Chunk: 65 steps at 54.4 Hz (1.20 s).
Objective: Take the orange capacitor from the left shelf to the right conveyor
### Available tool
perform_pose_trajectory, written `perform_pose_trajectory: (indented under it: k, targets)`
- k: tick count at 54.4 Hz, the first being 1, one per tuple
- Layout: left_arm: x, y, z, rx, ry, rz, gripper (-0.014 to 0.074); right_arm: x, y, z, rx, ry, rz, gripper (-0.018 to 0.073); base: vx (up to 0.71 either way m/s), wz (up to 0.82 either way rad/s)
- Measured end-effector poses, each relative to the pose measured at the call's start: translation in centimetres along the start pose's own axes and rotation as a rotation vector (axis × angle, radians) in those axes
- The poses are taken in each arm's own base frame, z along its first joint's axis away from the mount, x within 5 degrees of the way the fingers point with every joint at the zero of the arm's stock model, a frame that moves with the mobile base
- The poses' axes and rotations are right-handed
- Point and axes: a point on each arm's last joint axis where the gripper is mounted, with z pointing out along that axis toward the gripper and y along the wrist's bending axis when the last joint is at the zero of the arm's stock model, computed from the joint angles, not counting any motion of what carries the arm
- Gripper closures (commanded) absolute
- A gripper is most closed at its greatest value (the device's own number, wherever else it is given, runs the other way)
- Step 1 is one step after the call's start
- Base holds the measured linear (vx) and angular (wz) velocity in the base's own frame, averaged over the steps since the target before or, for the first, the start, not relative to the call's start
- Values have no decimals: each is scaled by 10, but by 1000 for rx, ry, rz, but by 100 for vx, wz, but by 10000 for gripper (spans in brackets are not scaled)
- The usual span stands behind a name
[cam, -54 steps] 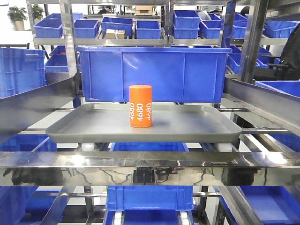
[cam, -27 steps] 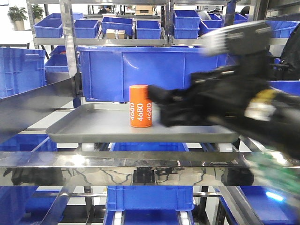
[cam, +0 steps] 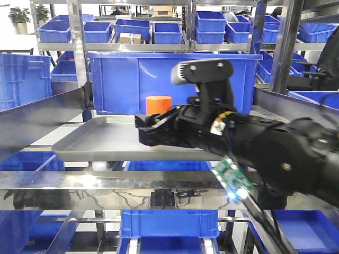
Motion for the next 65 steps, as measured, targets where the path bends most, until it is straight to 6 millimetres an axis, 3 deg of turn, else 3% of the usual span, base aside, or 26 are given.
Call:
perform_pose_trajectory:
  k: [13,30,55,61,65]
  targets:
    - [0,0,0,0,0,0,603,-4,-2,24,3,6,4,-35,0,0]
    - [0,0,0,0,0,0,603,-2,-28,27,66,29,18,-35,0,0]
    - [0,0,0,0,0,0,603,10,-34,53,70,36,70,-33,0,0]
    - [0,0,0,0,0,0,603,10,-35,60,70,35,70,14,0,0]
    - [0,0,0,0,0,0,603,10,-35,63,70,33,70,118,0,0]
